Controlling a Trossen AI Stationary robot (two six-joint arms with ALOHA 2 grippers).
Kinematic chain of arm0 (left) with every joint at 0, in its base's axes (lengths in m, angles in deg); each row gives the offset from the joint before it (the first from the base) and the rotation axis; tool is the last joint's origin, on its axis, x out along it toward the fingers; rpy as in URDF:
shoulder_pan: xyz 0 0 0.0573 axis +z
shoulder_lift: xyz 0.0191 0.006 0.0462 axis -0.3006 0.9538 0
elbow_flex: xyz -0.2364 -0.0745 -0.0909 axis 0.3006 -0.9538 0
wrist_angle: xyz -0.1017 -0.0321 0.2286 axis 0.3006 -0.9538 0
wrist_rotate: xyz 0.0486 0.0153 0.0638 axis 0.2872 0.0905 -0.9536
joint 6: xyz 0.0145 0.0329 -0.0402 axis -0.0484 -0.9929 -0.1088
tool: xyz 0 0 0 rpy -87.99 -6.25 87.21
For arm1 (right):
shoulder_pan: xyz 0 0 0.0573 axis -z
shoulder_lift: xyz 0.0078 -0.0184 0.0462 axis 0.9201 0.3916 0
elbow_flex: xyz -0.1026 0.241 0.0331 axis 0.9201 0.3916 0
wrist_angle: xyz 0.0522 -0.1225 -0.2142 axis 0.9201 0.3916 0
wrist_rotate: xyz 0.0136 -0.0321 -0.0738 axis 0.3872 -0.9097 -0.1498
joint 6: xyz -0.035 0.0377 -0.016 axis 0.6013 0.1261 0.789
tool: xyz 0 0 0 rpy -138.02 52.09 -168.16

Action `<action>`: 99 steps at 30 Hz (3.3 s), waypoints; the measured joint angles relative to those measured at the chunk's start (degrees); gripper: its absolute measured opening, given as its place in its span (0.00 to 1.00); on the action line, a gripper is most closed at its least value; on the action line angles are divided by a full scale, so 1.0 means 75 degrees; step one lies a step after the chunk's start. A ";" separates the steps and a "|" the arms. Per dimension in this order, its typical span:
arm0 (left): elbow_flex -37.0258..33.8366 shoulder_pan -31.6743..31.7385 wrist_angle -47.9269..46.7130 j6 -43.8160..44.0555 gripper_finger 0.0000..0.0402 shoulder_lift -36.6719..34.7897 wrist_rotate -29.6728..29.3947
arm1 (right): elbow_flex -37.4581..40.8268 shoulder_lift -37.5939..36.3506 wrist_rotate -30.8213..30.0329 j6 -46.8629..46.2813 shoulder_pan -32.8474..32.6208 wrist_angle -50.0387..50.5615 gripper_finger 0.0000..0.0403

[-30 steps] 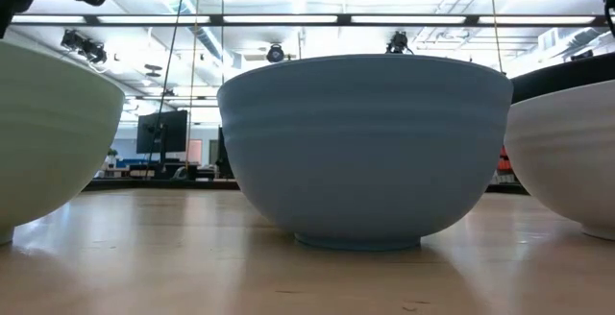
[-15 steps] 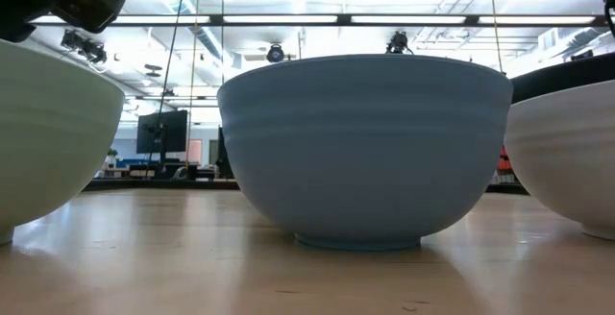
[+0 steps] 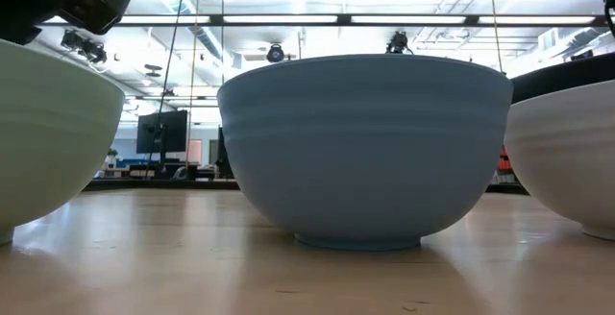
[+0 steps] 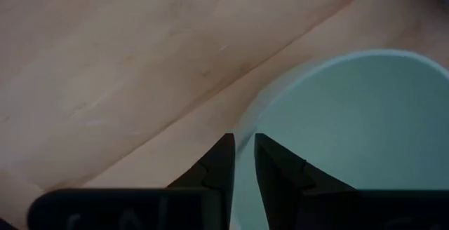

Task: Nest bowls inside each other
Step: Stack the green bowl on the white bowl

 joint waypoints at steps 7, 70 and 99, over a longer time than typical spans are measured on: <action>0.0003 0.0053 0.0058 -0.0145 0.17 0.0404 0.0229 | 0.0000 0.0000 0.0000 -0.0011 0.0002 0.0001 0.26; 0.2187 0.2516 -0.1681 -0.3823 0.03 0.0158 -0.0048 | -0.0003 0.0029 0.0000 -0.0209 0.0003 0.0131 0.26; 0.3518 0.5486 -0.1061 -0.6809 0.03 0.0940 -0.0460 | -0.0003 0.0027 -0.0085 -0.0226 0.0071 0.0367 0.26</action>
